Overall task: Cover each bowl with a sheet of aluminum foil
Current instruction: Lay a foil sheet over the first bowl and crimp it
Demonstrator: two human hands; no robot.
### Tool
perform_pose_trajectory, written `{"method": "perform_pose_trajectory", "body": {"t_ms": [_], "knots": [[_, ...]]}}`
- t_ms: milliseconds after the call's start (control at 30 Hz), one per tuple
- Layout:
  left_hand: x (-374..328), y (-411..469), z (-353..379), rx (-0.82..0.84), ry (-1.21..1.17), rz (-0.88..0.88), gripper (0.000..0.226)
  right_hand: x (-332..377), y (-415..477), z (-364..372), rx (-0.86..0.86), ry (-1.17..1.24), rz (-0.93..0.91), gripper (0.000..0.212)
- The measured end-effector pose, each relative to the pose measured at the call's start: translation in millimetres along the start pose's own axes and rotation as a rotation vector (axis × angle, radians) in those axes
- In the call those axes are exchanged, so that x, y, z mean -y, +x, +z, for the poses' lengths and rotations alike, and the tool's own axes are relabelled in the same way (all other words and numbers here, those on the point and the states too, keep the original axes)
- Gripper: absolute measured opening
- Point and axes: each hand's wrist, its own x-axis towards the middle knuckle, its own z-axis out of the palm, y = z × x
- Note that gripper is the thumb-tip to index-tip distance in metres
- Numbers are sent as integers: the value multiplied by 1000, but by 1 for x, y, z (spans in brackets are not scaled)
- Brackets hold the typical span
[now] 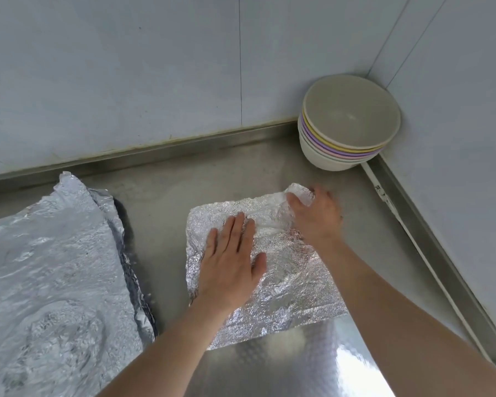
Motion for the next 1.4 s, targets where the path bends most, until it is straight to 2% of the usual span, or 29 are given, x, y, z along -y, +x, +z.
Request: {"method": "perform_pose_trajectory", "body": {"t_ms": [100,167,233,300,367,433,533,600,833,933,1000,1067,1133,1200,1233,1333,1400], "knots": [[-2,-1,-13,-17,-80,14,67,4,11,4,29,189,7,44],[5,2,-29,-144,-161,-56,62,3,10,4,18,187,-33,33],[20,12,-44,-301,-232,-249,58,1,6,5,5,165,-65,27],[40,24,-51,-309,-365,-500,56,0,4,7,-22,139,-100,24],[51,34,-54,-277,-527,-625,49,-2,2,11,-48,110,-140,22],[54,42,-54,-296,-706,-663,39,-4,1,13,-97,85,-175,23],[60,48,-52,-410,-1002,-716,18,-8,-1,17,-161,72,-221,23],[66,46,-48,-462,-1048,-741,13,-10,0,18,-193,67,-240,24],[72,46,-42,-574,-994,-745,11,-14,7,21,-283,114,-220,28],[73,48,-47,-524,-945,-736,10,-13,9,20,-234,64,-218,30],[71,47,-57,-465,-875,-699,20,-9,9,15,-243,-79,-243,31],[68,42,-66,-485,-637,-538,32,-4,5,8,-316,-273,-295,35],[54,30,-72,-512,-420,-263,32,4,-11,6,-344,-345,-429,42],[31,17,-59,-431,-257,-21,28,9,-36,18,-245,-342,-613,49],[19,10,-48,-345,-173,45,33,8,-49,27,-149,-355,-666,53],[12,-2,-16,-58,-45,-3,56,-4,-63,49,149,-463,-607,60],[18,-3,-6,46,-19,-58,58,-11,-59,53,219,-549,-556,60]]}}
